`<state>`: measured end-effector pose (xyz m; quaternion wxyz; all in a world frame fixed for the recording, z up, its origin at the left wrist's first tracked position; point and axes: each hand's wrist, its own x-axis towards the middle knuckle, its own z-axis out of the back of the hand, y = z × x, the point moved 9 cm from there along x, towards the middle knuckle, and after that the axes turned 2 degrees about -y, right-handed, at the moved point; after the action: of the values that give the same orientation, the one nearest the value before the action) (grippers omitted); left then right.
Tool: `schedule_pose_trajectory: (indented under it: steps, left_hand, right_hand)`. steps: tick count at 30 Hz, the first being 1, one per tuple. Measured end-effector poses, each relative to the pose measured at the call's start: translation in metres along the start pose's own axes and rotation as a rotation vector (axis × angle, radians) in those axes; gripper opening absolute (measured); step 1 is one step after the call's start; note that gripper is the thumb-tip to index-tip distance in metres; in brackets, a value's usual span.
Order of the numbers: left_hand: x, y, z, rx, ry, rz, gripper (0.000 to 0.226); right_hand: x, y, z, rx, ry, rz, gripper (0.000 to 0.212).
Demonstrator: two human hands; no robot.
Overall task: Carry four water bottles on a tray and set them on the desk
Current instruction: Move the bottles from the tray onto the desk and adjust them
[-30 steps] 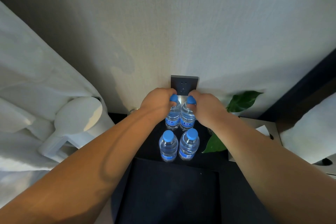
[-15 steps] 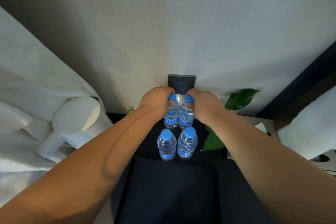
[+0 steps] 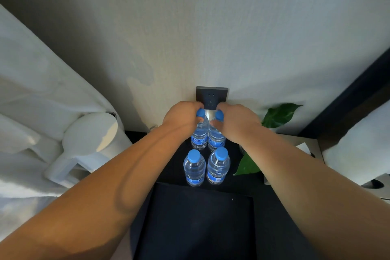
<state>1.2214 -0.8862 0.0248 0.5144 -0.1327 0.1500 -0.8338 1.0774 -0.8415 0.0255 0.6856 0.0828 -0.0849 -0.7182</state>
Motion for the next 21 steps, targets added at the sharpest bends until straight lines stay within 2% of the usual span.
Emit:
schedule_pose_trajectory:
  steps: [4,14,21]
  left_hand:
    - [-0.0001,0.0017,-0.0002,-0.018,-0.014,0.005,0.028]
    - [-0.0025,0.0051,-0.0015,-0.059,-0.025,0.047,0.021]
    - [-0.0053,0.0076,-0.0013,-0.107,-0.053,0.052,0.024]
  right_hand:
    - [-0.0006,0.0016,0.0011,-0.005,0.016,0.047,0.024]
    - [0.0017,-0.0047,-0.0031,0.024,-0.025,-0.056,0.038]
    - [0.0016,-0.0027,-0.0031,0.007,-0.003,-0.037,0.032]
